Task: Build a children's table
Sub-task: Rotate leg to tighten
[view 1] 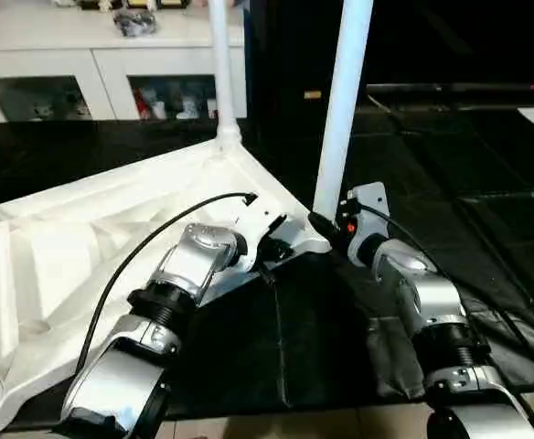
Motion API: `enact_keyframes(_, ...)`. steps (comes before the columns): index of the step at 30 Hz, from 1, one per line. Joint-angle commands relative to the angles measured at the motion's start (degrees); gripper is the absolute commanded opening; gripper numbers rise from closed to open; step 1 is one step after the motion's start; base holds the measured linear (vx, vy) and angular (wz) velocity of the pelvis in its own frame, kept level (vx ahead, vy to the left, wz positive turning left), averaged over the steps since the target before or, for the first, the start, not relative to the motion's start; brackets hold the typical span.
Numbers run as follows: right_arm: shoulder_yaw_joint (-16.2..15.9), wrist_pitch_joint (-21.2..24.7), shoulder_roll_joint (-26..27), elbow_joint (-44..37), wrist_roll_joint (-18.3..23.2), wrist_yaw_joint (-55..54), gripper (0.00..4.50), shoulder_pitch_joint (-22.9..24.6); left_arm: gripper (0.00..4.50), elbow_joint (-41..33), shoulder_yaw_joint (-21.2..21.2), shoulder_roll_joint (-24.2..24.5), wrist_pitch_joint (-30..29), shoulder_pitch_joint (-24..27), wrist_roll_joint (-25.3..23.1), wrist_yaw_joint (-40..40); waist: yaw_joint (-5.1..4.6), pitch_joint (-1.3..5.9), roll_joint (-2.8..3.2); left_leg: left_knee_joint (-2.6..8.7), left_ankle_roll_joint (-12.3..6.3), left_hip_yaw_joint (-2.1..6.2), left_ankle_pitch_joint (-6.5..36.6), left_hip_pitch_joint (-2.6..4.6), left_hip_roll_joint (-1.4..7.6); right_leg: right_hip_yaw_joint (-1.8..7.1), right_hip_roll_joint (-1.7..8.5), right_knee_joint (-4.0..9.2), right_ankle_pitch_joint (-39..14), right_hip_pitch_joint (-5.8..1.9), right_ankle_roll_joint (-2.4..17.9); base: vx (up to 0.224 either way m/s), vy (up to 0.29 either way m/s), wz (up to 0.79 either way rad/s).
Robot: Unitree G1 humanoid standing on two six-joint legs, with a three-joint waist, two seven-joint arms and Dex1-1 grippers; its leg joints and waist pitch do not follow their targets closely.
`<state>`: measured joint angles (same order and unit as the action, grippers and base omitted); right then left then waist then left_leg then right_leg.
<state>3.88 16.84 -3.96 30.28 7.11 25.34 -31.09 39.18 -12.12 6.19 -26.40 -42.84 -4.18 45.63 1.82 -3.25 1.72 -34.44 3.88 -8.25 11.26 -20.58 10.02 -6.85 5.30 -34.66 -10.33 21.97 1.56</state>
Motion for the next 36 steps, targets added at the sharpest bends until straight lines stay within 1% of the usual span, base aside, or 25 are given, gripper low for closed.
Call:
enact_keyframes(1,-4.58,2.02,3.55,2.05,1.57,2.87,2.76,1.0,0.0,-2.01,-0.77,-1.69,1.47,-1.52,1.49,0.27,0.35,3.66,-0.24,4.45,-3.33,0.51,12.47,-0.54,2.44,3.33,4.2,5.5,-18.93,-3.05,10.22,0.0,0.0,0.0)
enact_keyframes(3,-4.63,1.52,3.04,1.48,1.42,3.62,3.04,1.38,0.0,-1.94,-0.79,-1.08,1.99,-1.46,1.22,0.55,0.51,3.7,-0.17,4.52,-3.63,0.38,11.19,-0.35,2.59,3.37,4.13,5.53,-17.94,-2.95,10.17,0.0,0.0,0.0)
enact_keyframes(5,-4.84,0.95,2.06,0.58,1.13,4.93,3.22,2.05,0.0,-2.14,-1.18,-0.04,2.58,-1.16,0.85,1.6,0.55,3.7,-0.16,4.58,-3.76,0.38,10.93,-0.4,2.68,3.39,4.14,5.49,-17.27,-3.01,10.32,0.0,0.0,0.0)
enact_keyframes(6,-4.45,0.8,0.71,-0.68,1.71,6.83,3.32,2.93,0.0,-2.54,-1.96,1.35,3.4,-0.61,0.46,3.56,0.61,3.65,-0.27,4.69,-3.84,0.45,10.97,-0.46,2.75,3.38,4.17,5.49,-17.13,-3.07,10.26,0.0,0.0,0.0)
enact_keyframes(8,-3.94,0.9,-1.37,-2.37,2.69,9.77,3.41,4.11,0.0,-3.1,-3.06,3.15,4.76,0.16,0.12,6.44,0.64,3.74,-0.25,4.7,-4.23,0.4,10.58,-0.44,2.9,3.5,4.14,5.22,-15.38,-3.17,10.72,0.0,0.0,0.0)
enact_keyframes(9,-3.87,1.04,-3.95,-4.26,3.6,13.78,3.58,5.48,0.0,-3.65,-4.12,4.77,6.36,0.85,-0.09,9.37,0.83,3.94,-0.16,4.58,-4.99,0.37,9.18,-0.36,2.99,3.52,4.18,4.94,-12.46,-3.24,11.48,0.0,0.0,0.0)
enact_keyframes(11,-3.91,1.22,-5.68,-5.33,4.1,16.25,3.65,6.29,0.0,-4.18,-4.9,5.94,7.15,1.36,-0.08,11.8,0.94,4.01,-0.19,4.49,-5.57,0.3,8.01,-0.46,3.03,3.54,4.14,4.68,-10.39,-3.36,12.14,0.0,0.0,0.0)
enact_keyframes(12,-3.9,1.32,-6.57,-5.81,4.33,17.51,3.81,6.64,0.0,-4.4,-5.29,6.51,7.47,1.57,-0.05,13.09,1.12,4.02,-0.2,4.42,-6.22,0.22,6.82,-0.47,3.11,3.58,4.2,4.47,-8.61,-3.4,12.91,0.0,0.0,0.0)
enact_keyframes(13,-3.89,1.17,-8.13,-6.86,4.96,20.17,3.92,7.3,0.0,-4.71,-5.93,7.45,8.48,1.96,-0.01,15.18,1.12,4.02,-0.2,4.42,-6.22,0.22,6.82,-0.47,3.11,3.58,4.2,4.47,-8.61,-3.4,12.91,0.0,0.0,0.0)
enact_keyframes(15,-3.99,1.13,-11.23,-8.75,6.13,25.31,4.09,8.42,0.0,-5.09,-7.08,9.06,9.63,2.51,0.24,18.8,1.59,3.98,-0.11,4.38,-6.28,0.08,7.54,-0.27,3.14,3.54,4.22,4.68,-9.65,-3.34,13.16,0.0,0.0,0.0)
enact_keyframes(16,-4.07,0.87,-12.2,-9.09,6.29,26.66,4.09,8.65,0.0,-5.14,-7.55,9.59,10.37,2.64,0.25,19.84,1.82,3.97,0.1,4.36,-6.23,0.07,7.64,-0.16,3.22,3.6,4.3,4.68,-9.84,-3.27,13.17,0.0,0.0,0.0)
enact_keyframes(17,-4.07,0.87,-12.2,-9.09,6.29,26.66,4.16,8.65,0.0,-5.14,-7.55,9.59,10.37,2.64,0.25,19.84,2.01,3.91,0.1,4.42,-5.99,-0.02,8.09,-0.05,3.35,3.63,4.29,4.75,-10.4,-3.07,13.32,0.0,0.0,0.0)
enact_keyframes(18,-4.22,0.73,-13.09,-9.45,6.59,27.86,4.35,8.88,0.0,-5.21,-7.95,10.08,11.06,2.76,0.3,20.76,2.23,3.89,0.08,4.48,-5.46,-0.1,8.53,0.1,3.4,3.59,4.24,4.74,-10.87,-2.98,13.45,0.0,0.0,0.0)
enact_keyframes(19,-4.4,0.98,-14.38,-9.99,7.22,29.97,4.35,9.13,0.0,-5.33,-8.37,10.72,11.71,2.94,0.45,22.2,2.23,3.89,0.08,4.48,-5.46,-0.1,8.53,0.1,3.4,3.59,4.24,4.74,-10.87,-2.98,13.45,0.0,0.0,0.0)
enact_keyframes(20,-4.75,1.16,-16.72,-10.75,8.1,33.66,4.35,9.42,0.0,-5.44,-9.2,11.98,14.12,3.26,0.57,25.2,2.43,3.91,0.13,4.46,-5.18,-0.21,9.01,0.28,3.48,3.64,4.23,4.73,-10.74,-2.94,13.55,0.0,0.0,0.0)
enact_keyframes(21,-4.98,1.48,-17.95,-11.27,8.69,35.88,4.49,9.57,0.0,-5.63,-9.61,12.68,15.29,3.47,0.81,27.18,2.67,3.91,0.03,4.45,-5.42,-0.3,9.13,0.16,3.54,3.65,4.1,4.58,-10.0,-3.13,13.53,0.0,0.0,0.0)
enact_keyframes(22,-5.29,1.55,-19.04,-11.83,9.17,37.89,4.49,9.75,0.0,-5.85,-10.0,13.34,16.23,3.65,1.03,29.01,3.11,3.93,0.02,4.41,-5.61,-0.47,8.4,-0.02,3.58,3.66,4.15,4.32,-9.29,-3.18,13.39,0.0,0.0,0.0)
enact_keyframes(23,-5.53,1.72,-19.75,-12.19,9.49,39.28,4.49,9.83,0.0,-5.96,-10.3,13.77,17.03,3.76,1.09,30.17,3.11,3.93,0.02,4.41,-5.61,-0.47,8.4,-0.02,3.58,3.66,4.15,4.32,-9.29,-3.18,13.39,0.0,0.0,0.0)
enact_keyframes(25,-6.58,1.53,-21.81,-13.3,10.08,44.05,4.49,10.11,0.0,-5.78,-11.13,14.71,18.61,3.82,0.94,32.75,3.69,4.01,-0.04,4.26,-5.57,-1.03,8.64,0.25,3.65,3.59,4.15,4.34,-10.1,-2.97,13.18,0.0,0.0,0.0)
enact_keyframes(27,-7.33,1.52,-22.67,-13.63,10.34,46.24,4.49,10.08,0.0,-5.65,-11.65,15.07,19.54,3.76,0.77,33.87,3.75,3.97,-0.02,4.31,-5.32,-1.03,8.55,0.15,3.7,3.59,4.23,4.37,-10.93,-2.99,12.93,0.0,0.0,0.0)
enact_keyframes(30,-8.36,1.62,-23.67,-14.1,11.36,49.6,4.49,9.77,0.0,-5.78,-12.63,15.7,20.97,3.84,0.7,36.03,4.08,3.98,-0.05,4.36,-4.65,-1.07,9.06,0.37,3.79,3.59,4.2,4.58,-12.58,-2.83,12.57,0.0,0.0,0.0)
enact_keyframes(32,-9.11,2.41,-24.08,-14.24,12.24,51.72,4.49,9.38,0.0,-6.19,-13.39,16.15,21.97,4.05,0.73,37.41,4.28,4.03,-0.05,4.36,-4.66,-1.03,8.6,0.36,3.87,3.61,4.16,4.43,-11.82,-2.82,12.59,0.0,0.0,0.0)
enact_keyframes(33,-9.23,2.5,-24.16,-14.24,12.34,52.01,4.2,9.32,0.0,-6.23,-13.49,16.21,22.14,4.07,0.73,37.58,4.33,4.1,-0.07,4.32,-4.74,-1.06,8.46,0.38,3.85,3.61,4.15,4.38,-11.47,-2.83,12.66,0.0,0.0,0.0)
enact_keyframes(35,-10.2,3.29,-24.43,-14.13,12.44,53.59,4.2,8.9,0.0,-6.91,-13.81,16.37,22.58,4.36,1.02,38.96,4.58,4.17,-0.05,4.3,-4.73,-1.04,7.88,0.39,3.91,3.63,4.18,4.2,-10.54,-2.82,12.88,0.0,0.0,0.0)
enact_keyframes(36,-10.68,3.62,-24.4,-13.99,12.31,54.06,4.1,8.63,0.0,-7.32,-14.0,16.4,22.64,4.44,1.15,39.53,4.69,4.19,-0.1,4.3,-4.71,-1.05,7.52,0.38,3.94,3.62,4.19,4.09,-10.1,-2.79,13.13,0.0,0.0,0.0)
